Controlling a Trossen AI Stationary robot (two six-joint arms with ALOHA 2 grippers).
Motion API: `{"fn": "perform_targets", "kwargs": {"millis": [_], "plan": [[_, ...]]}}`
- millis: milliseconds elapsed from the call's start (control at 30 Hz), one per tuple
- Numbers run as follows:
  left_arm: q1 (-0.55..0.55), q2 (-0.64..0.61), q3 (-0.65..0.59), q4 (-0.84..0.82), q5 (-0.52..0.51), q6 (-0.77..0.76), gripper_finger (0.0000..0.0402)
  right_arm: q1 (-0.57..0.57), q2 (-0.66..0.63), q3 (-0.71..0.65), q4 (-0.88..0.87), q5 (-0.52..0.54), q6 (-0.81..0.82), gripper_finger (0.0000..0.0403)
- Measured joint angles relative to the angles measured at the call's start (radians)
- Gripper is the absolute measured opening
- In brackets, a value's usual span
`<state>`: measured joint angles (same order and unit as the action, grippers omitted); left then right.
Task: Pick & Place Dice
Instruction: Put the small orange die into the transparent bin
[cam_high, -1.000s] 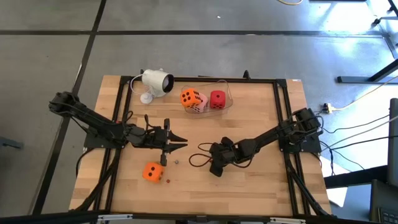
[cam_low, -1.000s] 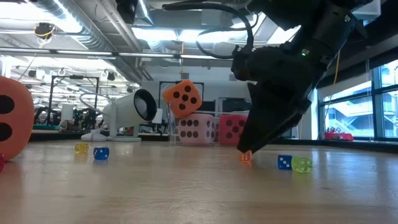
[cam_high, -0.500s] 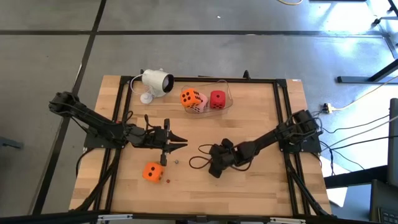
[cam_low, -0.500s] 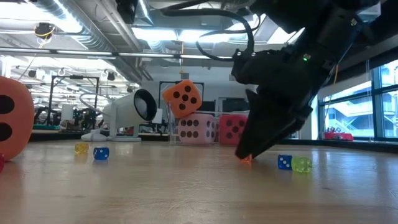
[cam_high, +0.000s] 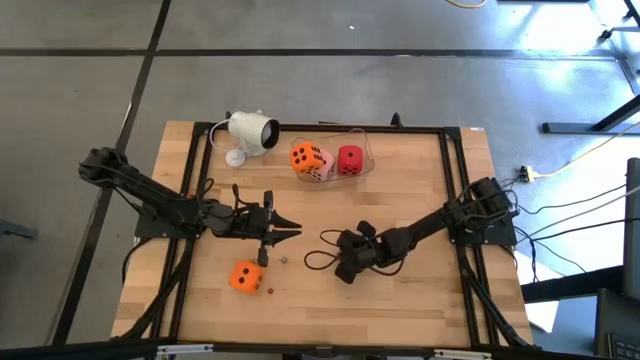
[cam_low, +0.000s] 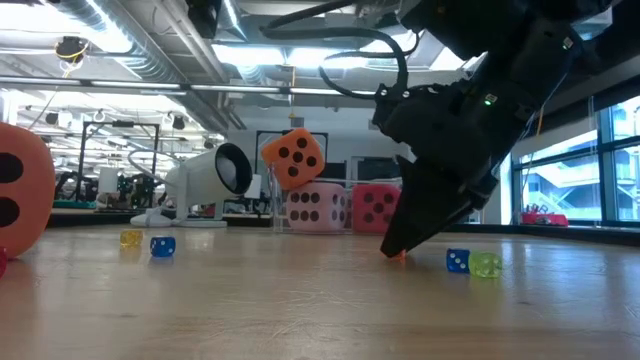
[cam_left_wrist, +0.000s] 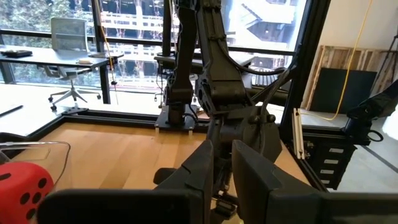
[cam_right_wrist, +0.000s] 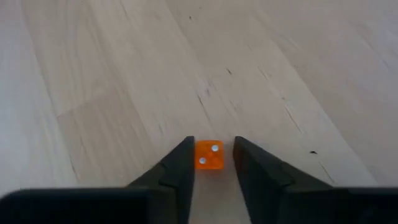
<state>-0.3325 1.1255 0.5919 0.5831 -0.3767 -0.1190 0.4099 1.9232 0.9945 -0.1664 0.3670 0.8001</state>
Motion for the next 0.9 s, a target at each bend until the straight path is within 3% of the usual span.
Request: {"fn": "perform_targets", "kwargs": {"millis": [167,467,900], "plan": [[0.000,0.000,0.000,0.000,0.000,0.000,0.0054,0.000,-0.007,-0.001,0.003,0.002,0.001,0.0051],[0.000,0.000,0.000,0.000,0.000,-0.011,0.0050,-0.013,-0.101,-0.004,0.002,0.021,-0.020,0.0069],[0.000,0.000,0.000,0.000,0.000,-0.017,0.0049,-0.081,-0.334,-0.002,0.007,0.346,-0.200,0.0051]]}}
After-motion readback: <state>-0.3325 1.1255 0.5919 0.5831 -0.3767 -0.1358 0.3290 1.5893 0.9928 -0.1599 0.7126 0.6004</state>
